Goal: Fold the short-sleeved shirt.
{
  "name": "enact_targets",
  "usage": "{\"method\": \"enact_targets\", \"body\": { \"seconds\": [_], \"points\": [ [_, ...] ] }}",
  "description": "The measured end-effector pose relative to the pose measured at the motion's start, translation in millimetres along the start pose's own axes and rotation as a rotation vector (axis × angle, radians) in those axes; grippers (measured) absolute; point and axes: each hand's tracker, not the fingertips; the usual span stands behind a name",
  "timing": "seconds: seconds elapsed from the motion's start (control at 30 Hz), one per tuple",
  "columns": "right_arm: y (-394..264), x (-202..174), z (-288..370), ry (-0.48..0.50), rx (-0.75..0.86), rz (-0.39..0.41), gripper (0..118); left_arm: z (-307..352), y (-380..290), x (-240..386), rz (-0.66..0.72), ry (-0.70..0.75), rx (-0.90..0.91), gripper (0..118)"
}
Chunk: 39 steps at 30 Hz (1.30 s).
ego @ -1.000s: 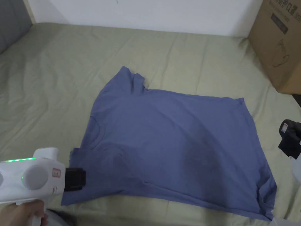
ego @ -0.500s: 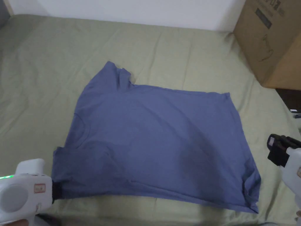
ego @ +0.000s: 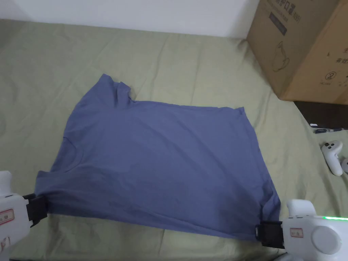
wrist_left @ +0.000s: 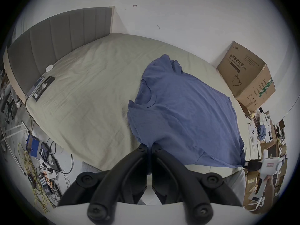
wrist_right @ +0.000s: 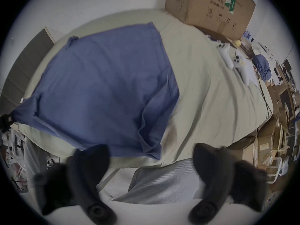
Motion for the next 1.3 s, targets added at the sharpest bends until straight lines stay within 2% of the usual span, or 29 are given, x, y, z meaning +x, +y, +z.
{"method": "enact_targets", "body": {
  "seconds": [0.03, 0.07, 0.1, 0.13, 0.27, 0.37, 0.53, 0.7, 0.9, 1.07, 1.1, 1.13, 1.17, 1.2, 1.23, 1.27, 1.3],
  "points": [
    [-0.7, 0.5, -4.6, -0.001, 0.000, -0.018, 45, -0.2, -0.7, 0.0, 0.001, 0.001, -0.004, 3],
    [-0.9, 1.0, -7.9, -0.008, -0.001, -0.039, 20, -0.7, -1.8, 0.0, 0.002, 0.003, -0.007, 3],
    [-0.8, 2.2, -10.3, -0.018, -0.003, -0.062, 7, -1.7, -2.7, -0.7, 0.003, 0.008, -0.011, 3],
    [-0.4, 6.2, -10.1, -0.019, 0.005, -0.082, 4, -2.4, -3.5, -1.3, 0.005, 0.014, -0.016, 3],
    [5.8, 23.9, 9.7, 0.066, 0.026, -0.162, 2, -1.6, -4.0, -6.1, 0.038, 0.017, -0.026, 3],
    [18.4, 36.5, 33.1, 0.109, 0.081, -0.200, 2, 3.3, 4.4, -8.2, 0.110, -0.036, -0.007, 3],
    [69.2, 45.7, 67.1, 0.204, 0.200, -0.328, 2, 2.4, 48.8, -6.4, 0.229, -0.123, 0.074, 3],
    [136.6, 32.8, 56.5, 0.122, 0.224, -0.280, 2, -33.9, 107.2, 3.7, 0.243, -0.116, 0.107, 3],
    [208.1, 19.1, -5.2, 0.064, 0.133, -0.334, 2, -105.3, 164.4, 24.1, 0.178, -0.039, 0.078, 3],
    [243.1, 11.9, -51.2, 0.060, 0.078, -0.375, 3, -162.4, 182.5, 32.9, 0.146, 0.060, -0.010, 3],
    [247.4, 11.3, -57.6, 0.059, 0.066, -0.380, 8, -172.9, 183.0, 31.8, 0.143, 0.083, -0.045, 7],
    [250.6, 11.3, -62.0, 0.055, 0.058, -0.389, 28, -181.0, 182.9, 30.3, 0.144, 0.107, -0.063, 15],
    [253.0, 11.4, -64.6, 0.052, 0.057, -0.393, 59, -184.1, 182.0, 27.7, 0.153, 0.136, -0.058, 37],
    [255.3, 14.3, -65.3, 0.039, 0.057, -0.397, 100, -186.9, 181.5, 25.2, 0.165, 0.164, -0.056, 77],
    [254.7, 15.1, -64.5, 0.029, 0.054, -0.399, 113, -188.2, 181.3, 22.1, 0.180, 0.162, -0.054, 100],
    [253.2, 17.1, -61.5, 0.030, 0.061, -0.396, 115, -186.9, 181.2, 19.9, 0.193, 0.146, -0.049, 110],
    [250.3, 19.3, -53.5, 0.044, 0.124, -0.390, 115, -178.9, 180.2, 18.7, 0.214, 0.111, -0.015, 111]
  ]
}}
